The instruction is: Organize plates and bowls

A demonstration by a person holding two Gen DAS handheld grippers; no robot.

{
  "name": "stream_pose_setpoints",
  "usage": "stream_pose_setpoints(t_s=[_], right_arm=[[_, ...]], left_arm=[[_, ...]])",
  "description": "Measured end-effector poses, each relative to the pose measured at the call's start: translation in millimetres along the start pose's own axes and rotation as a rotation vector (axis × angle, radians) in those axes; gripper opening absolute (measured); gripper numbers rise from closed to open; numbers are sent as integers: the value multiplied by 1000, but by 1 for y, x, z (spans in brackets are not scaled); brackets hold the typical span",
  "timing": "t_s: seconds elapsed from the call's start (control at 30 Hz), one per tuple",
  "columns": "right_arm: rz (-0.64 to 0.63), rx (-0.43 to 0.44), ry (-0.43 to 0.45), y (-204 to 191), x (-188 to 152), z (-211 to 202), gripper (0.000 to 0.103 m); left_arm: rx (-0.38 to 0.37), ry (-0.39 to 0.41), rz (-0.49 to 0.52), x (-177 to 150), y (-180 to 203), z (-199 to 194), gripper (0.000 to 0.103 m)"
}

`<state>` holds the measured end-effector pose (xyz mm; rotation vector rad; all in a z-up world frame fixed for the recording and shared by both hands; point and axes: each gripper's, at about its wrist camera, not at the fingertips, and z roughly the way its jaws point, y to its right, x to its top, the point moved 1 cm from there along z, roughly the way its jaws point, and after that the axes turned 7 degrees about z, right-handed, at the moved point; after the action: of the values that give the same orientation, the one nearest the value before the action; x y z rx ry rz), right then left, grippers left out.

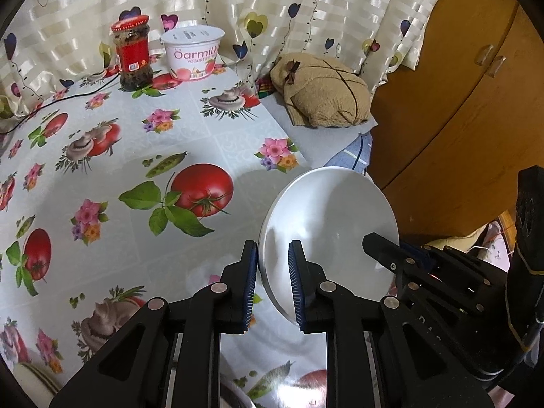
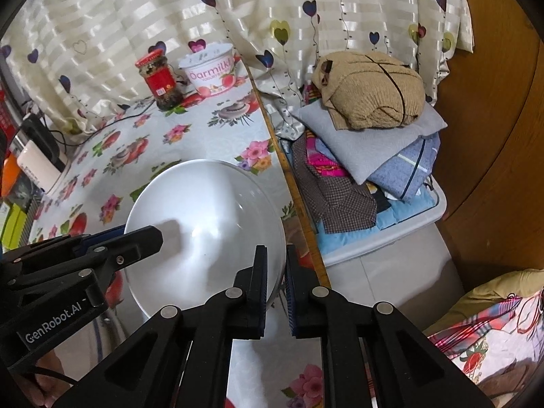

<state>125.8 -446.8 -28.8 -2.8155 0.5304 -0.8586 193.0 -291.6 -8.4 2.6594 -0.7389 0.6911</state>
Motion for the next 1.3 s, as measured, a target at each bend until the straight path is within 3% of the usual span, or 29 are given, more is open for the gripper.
stream_pose_setpoints(t_s=[1.3], right_arm=[[-102, 76, 86, -64, -29, -78, 11]], left_arm=[[71, 96, -48, -46, -17, -94, 20]])
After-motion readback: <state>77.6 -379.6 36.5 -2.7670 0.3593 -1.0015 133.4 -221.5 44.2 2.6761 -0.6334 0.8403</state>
